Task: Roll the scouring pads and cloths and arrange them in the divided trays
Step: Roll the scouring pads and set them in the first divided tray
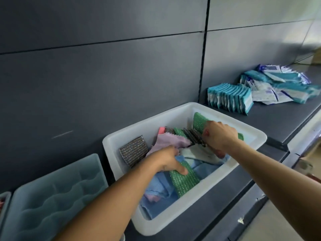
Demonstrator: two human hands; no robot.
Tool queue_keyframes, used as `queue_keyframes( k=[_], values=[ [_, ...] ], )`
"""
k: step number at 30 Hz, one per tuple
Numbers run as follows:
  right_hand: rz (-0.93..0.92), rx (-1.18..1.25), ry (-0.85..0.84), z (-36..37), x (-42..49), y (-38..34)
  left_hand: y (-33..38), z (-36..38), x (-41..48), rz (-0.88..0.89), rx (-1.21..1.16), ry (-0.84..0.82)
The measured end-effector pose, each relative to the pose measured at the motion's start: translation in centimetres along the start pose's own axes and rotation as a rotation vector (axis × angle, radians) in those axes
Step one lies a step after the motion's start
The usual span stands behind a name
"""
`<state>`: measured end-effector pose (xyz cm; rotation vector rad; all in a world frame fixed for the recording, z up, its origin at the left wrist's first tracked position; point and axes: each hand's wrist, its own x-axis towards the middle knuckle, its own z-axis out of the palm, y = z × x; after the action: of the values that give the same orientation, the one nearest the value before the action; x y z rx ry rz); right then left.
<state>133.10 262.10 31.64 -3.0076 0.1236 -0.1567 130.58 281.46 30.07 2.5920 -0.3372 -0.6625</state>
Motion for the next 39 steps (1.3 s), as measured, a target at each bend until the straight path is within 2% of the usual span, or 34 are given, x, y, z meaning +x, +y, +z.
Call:
queue_keyframes(
  k=[5, 11, 16, 21, 26, 33, 36, 39],
  values=[
    [-0.066, 0.447, 0.091, -1.8, -1.1, -2.3, -0.9, -1.9, -3.0, 0.058, -0.258, 0.064],
    [0.004, 1.006, 0.123, -3.4, -4.0, -7.6, -5.0, -3.8, -8.9, 0.135, -0.626, 0.3],
    [-0.043, 1.311, -0.029, -4.4, -7.2, -13.1, -9.4, -4.5, -14.8, 0.191, -0.763, 0.553],
    [-0.22, 1.257, -0.253, -4.5, -10.8, -19.7, -14.8, -4.6, -21.4, 0.198, -0.827, 0.794],
    [-0.419, 1.012, -0.234, -2.6, -13.9, -26.6, -21.0, -3.2, -27.3, 0.109, -0.714, 0.951],
    [-0.604, 1.164, -0.198, -0.9, -18.4, -36.2, -28.8, -3.7, -36.4, -0.067, -0.807, 1.315],
    [-0.71, 1.019, -0.244, 0.7, -19.7, -39.6, -31.6, -3.5, -39.4, -0.147, -0.88, 1.435],
    [-0.784, 0.789, -0.177, 3.1, -20.4, -42.3, -33.6, -3.1, -41.3, -0.203, -0.907, 1.446]
  ],
)
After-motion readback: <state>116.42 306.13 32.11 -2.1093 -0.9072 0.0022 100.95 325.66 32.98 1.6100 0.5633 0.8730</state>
